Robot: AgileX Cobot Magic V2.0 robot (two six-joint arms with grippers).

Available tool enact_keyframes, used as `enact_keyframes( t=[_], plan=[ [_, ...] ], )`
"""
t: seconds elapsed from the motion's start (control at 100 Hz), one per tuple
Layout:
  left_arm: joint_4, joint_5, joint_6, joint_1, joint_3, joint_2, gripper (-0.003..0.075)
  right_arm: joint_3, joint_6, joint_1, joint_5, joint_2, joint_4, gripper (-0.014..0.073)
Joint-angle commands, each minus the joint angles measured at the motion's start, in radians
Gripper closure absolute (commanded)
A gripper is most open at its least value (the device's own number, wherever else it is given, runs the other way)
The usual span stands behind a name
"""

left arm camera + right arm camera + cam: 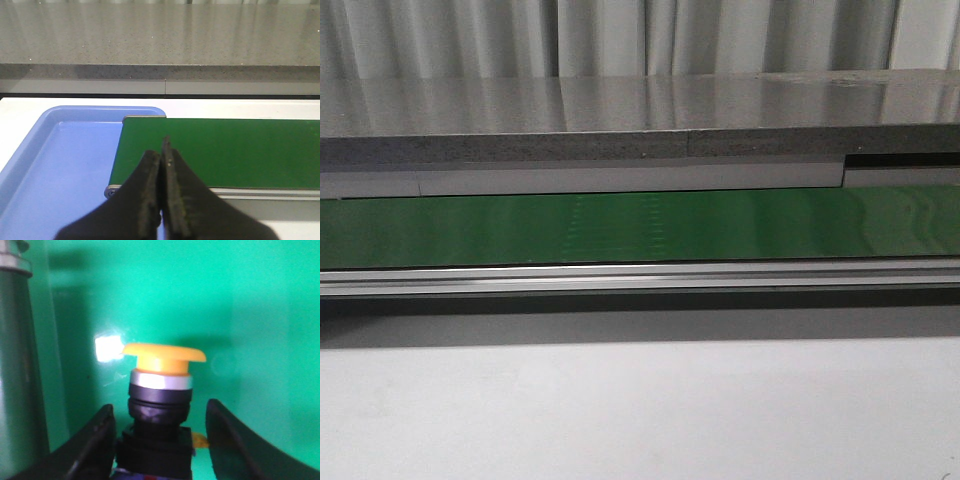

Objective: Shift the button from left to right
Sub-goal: 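Lift the button with the right gripper and move it over the green tray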

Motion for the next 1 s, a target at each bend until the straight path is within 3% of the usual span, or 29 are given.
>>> enact_keyframes(
  t=[0.0,0.17,0.31,0.73,0.99],
  plan=[
    [-0.007,-0.076,0.001,-0.006,-0.029,0.009,0.0740,-0.034,-0.007,-0.003,-0.038,-0.055,0.020,0.0298],
    [-0.007,-0.076,0.001,-0.006,-0.029,0.009,0.0740,-0.034,-0.007,-0.003,-0.039,-0.055,0.026,0.0134],
    [-0.007,-0.076,0.001,-0.006,-0.029,0.009,0.0740,-0.034,-0.006,-0.003,-0.039,-0.055,0.026,0.0071],
    [-0.007,-0.076,0.001,-0.006,-0.029,0.009,0.0740,-0.050,0.026,0.008,-0.065,-0.148,0.076,0.0062],
    [-0.007,-0.076,0.001,-0.006,-0.029,0.009,0.0740,-0.049,0.026,0.140,-0.133,-0.275,0.151,0.0062]
  ],
)
